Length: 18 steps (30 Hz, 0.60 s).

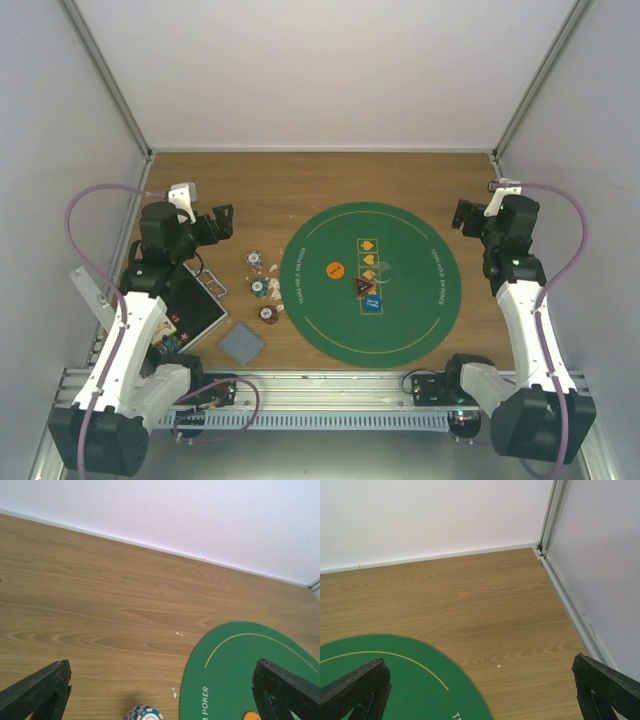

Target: Distribute texas hold em gaming equipment

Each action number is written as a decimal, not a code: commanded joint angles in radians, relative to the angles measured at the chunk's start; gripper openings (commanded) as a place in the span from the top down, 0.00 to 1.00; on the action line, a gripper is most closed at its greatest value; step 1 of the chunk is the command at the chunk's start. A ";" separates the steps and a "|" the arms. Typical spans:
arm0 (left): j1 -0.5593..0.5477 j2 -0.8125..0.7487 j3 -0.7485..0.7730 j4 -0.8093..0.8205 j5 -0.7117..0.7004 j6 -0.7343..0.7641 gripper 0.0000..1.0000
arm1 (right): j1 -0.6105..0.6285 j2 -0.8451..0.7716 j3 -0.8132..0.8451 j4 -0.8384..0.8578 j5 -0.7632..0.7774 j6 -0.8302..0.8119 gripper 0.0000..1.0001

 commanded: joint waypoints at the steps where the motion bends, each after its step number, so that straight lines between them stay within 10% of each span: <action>1: 0.005 -0.036 0.029 -0.014 0.006 -0.021 0.01 | -0.002 -0.004 0.008 0.019 -0.012 -0.018 0.00; 18: 0.004 -0.133 0.101 -0.246 0.193 -0.140 0.01 | 0.035 0.194 0.150 -0.157 -0.208 0.149 0.00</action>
